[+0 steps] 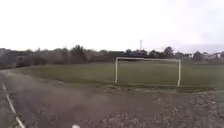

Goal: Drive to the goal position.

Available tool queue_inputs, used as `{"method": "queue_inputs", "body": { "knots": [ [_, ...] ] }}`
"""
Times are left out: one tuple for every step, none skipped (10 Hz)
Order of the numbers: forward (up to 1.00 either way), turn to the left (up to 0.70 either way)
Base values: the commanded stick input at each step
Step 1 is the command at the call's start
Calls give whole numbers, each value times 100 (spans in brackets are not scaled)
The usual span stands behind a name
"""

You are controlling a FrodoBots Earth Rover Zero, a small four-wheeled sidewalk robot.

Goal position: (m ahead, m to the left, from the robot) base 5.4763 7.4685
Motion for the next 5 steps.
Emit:
{"method": "queue_inputs", "body": {
  "knots": [
    [70,35],
    [70,35],
    [28,56],
    [0,70],
    [0,70]
  ]
}}
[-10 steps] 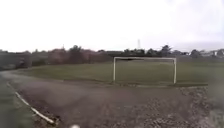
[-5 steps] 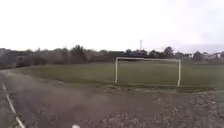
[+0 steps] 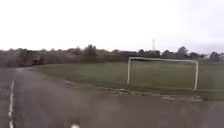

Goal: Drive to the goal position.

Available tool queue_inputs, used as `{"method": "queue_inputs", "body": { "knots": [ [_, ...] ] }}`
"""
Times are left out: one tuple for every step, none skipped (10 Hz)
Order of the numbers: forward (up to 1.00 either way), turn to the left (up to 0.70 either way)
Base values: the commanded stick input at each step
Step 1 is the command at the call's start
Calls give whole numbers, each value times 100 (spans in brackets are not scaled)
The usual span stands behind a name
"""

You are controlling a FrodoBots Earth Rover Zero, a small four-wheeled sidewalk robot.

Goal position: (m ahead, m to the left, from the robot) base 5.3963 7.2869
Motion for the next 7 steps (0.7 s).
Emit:
{"method": "queue_inputs", "body": {
  "knots": [
    [0,70],
    [0,70],
    [0,70],
    [0,70],
    [0,62],
    [0,18],
    [0,0]
  ]
}}
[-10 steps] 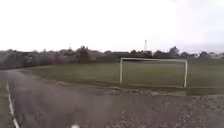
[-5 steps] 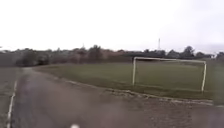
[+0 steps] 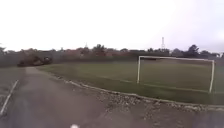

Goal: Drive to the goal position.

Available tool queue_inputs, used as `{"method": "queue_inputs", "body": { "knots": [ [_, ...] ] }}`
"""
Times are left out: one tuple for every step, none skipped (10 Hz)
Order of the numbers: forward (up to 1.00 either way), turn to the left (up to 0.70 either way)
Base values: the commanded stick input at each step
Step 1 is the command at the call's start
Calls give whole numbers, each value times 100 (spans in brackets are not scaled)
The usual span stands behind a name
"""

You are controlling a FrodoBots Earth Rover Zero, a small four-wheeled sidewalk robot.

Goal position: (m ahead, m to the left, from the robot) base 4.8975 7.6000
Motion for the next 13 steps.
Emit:
{"method": "queue_inputs", "body": {
  "knots": [
    [0,0],
    [0,0],
    [0,0],
    [0,0],
    [0,0],
    [0,0],
    [0,0],
    [0,0],
    [0,48],
    [0,70],
    [0,70],
    [0,70],
    [0,70]
  ]
}}
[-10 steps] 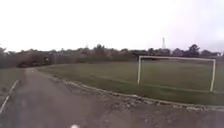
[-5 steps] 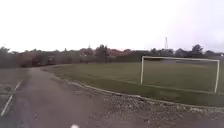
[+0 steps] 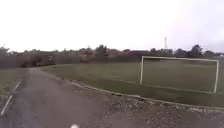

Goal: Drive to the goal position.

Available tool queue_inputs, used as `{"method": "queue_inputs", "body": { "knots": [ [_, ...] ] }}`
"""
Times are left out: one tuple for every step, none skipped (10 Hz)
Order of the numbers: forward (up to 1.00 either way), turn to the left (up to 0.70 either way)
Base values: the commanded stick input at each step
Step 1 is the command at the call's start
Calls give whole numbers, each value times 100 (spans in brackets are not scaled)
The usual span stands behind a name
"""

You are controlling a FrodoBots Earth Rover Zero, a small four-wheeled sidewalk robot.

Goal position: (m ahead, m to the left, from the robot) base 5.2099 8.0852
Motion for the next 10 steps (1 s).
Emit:
{"method": "queue_inputs", "body": {
  "knots": [
    [0,70],
    [0,70],
    [0,70],
    [0,70],
    [0,70],
    [0,70],
    [0,70],
    [0,70],
    [0,70],
    [0,70]
  ]
}}
